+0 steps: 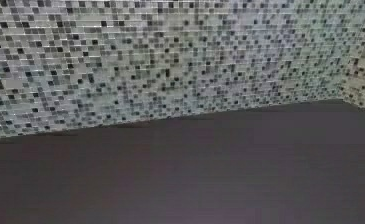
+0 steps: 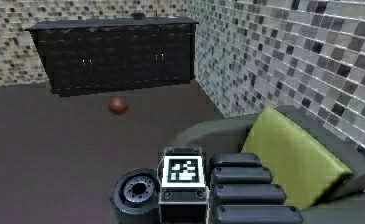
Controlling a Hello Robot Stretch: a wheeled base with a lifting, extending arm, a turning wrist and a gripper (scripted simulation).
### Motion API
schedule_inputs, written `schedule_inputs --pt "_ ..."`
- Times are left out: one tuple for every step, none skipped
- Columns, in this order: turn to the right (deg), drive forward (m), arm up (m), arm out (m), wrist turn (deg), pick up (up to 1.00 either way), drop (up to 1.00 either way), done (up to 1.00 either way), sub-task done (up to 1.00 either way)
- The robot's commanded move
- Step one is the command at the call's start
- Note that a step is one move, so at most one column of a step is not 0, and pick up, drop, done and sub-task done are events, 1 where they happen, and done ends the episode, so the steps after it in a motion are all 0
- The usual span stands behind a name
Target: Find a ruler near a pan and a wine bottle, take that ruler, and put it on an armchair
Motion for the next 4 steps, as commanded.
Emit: schedule_inputs --pt "-45.0 0.0 0.0 0.0 0.0 0.0 0.0 0.0 0.0" --pt "-45.0 0.0 0.0 0.0 0.0 0.0 0.0 0.0 0.0" --pt "-45.0 0.0 0.0 0.0 0.0 0.0 0.0 0.0 0.0" --pt "-39.0 0.0 0.0 0.0 0.0 0.0 0.0 0.0 0.0"
